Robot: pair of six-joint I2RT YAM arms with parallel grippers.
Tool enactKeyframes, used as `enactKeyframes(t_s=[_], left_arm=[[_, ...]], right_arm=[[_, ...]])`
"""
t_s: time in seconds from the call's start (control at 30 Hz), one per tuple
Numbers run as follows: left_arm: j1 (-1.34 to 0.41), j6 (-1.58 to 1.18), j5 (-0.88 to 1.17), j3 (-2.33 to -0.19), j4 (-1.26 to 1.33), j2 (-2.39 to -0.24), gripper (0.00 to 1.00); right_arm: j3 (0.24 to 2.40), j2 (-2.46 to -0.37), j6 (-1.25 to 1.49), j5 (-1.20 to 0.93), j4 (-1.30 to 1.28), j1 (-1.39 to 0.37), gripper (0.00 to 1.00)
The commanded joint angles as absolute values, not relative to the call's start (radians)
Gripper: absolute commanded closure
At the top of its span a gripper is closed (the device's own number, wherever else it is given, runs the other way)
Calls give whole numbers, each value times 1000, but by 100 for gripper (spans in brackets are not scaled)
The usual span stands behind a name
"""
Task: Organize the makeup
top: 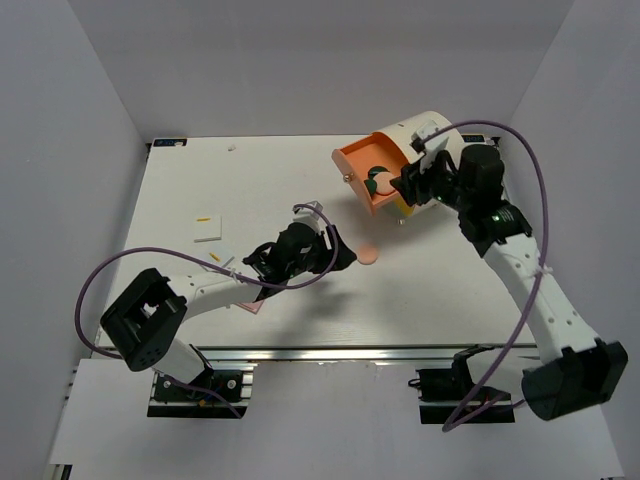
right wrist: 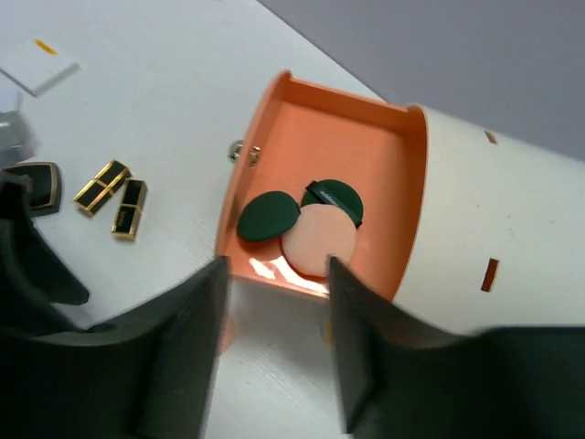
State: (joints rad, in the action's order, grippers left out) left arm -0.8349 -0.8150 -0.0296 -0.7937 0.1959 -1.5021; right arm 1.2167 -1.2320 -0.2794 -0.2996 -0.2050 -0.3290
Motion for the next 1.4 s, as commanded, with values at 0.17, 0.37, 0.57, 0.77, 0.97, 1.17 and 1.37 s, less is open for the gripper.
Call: enactKeyframes(t_s=[0.17,0.37,0.57,0.77,0.97,1.17,1.37], left_arm=[[-853,-755,-61,-845,218,-1520,25],[-854,-733,-72,-864,187,-1536,24],[-853,-733,-109,-822,221,-1523,24],[-857,-750,-143,-847,210,-1557,25],[-857,-729,-178,-911,166,-1609,25],[-857,-700,-213,-1008,133,-1719,25],[-857,-678,-181,-1129,123,-1885,30]], right_arm=[[1019,-970,-318,-482,-366,-276,87],[916,-861,-314,-480,-478,-213,46],[844,-810,-298,-485,-552,-160,26],[822,-841,-259,-509,-557,-114,25],[813,-911,-184,-601,-532,-43,31],[787,-916,-152,-627,-499,-31,33],[778,-913,-135,-627,-482,-23,33]])
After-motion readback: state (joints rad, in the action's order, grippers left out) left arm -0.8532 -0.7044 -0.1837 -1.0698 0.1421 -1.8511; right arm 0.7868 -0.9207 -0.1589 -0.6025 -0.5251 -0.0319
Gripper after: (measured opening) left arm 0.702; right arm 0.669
